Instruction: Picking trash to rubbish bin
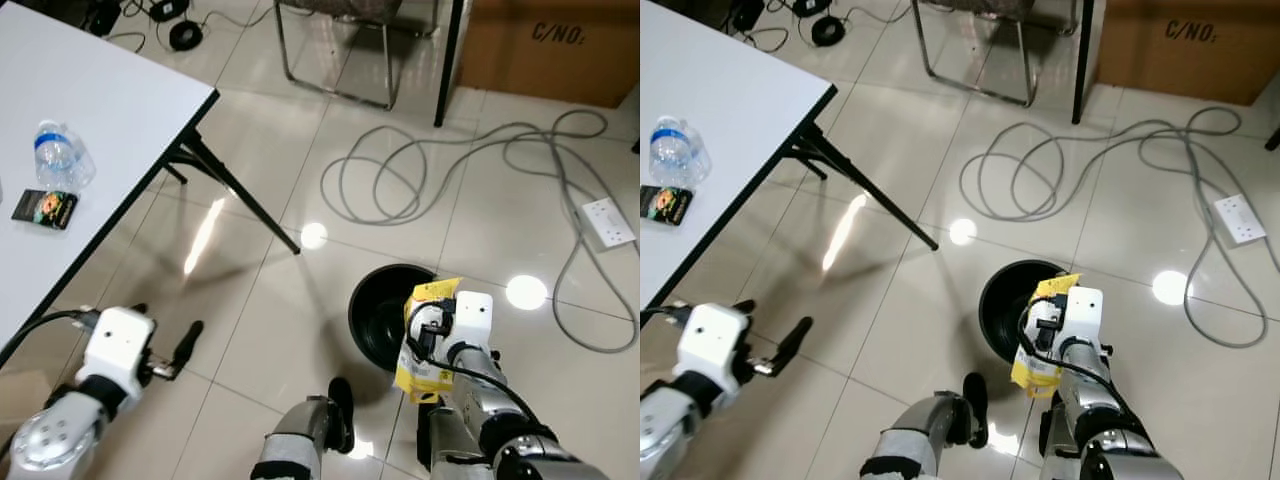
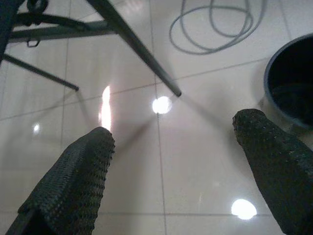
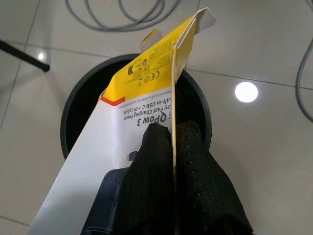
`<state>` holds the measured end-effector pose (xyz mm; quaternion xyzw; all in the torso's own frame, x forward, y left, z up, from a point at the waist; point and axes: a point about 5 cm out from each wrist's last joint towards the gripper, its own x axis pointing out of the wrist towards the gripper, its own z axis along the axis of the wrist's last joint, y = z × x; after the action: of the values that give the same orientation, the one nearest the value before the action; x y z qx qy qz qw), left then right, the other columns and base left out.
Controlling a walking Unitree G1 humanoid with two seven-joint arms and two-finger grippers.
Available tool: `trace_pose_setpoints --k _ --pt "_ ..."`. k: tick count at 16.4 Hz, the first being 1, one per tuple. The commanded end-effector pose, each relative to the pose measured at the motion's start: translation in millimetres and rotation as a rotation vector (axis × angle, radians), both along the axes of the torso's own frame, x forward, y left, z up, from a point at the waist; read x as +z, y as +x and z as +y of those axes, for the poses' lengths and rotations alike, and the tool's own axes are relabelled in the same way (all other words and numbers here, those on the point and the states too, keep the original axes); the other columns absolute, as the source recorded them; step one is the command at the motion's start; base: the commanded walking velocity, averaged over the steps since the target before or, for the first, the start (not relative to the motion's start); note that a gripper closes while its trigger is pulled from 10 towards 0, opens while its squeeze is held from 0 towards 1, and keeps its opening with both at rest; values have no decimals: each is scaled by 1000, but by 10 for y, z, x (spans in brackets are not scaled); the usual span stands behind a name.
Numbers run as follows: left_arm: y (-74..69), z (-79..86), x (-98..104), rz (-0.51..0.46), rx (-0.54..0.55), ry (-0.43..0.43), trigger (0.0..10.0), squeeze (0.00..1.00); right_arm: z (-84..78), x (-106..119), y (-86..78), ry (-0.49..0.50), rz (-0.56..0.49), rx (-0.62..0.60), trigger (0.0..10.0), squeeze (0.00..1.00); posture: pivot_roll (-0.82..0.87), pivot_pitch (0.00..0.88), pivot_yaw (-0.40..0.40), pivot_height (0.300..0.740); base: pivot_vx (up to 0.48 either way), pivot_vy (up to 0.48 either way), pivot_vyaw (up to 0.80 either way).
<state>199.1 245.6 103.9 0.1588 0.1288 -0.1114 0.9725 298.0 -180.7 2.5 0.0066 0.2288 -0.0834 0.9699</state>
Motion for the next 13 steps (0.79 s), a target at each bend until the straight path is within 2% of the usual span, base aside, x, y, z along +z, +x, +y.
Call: trace_pose_setpoints --k 1,5,6,7,13 --pt "-97 118 3 33 35 18 10000 0 51 -102 -87 3 41 3 10000 0 395 425 294 740 0 0 0" --pt "-228 196 51 55 53 45 10000 0 12 -58 -44 -16 26 -10 10000 0 425 432 305 740 0 0 0" --pt "-254 194 49 60 53 47 10000 0 4 -46 -32 -4 19 -17 10000 976 423 430 304 740 0 0 0" --pt "-255 187 48 61 52 47 10000 0 4 -43 -29 -5 18 -17 10000 1000 423 430 304 740 0 0 0" --pt "-242 161 29 65 59 41 10000 0 6 6 23 -13 2 -9 10000 1000 412 421 281 740 0 0 0"
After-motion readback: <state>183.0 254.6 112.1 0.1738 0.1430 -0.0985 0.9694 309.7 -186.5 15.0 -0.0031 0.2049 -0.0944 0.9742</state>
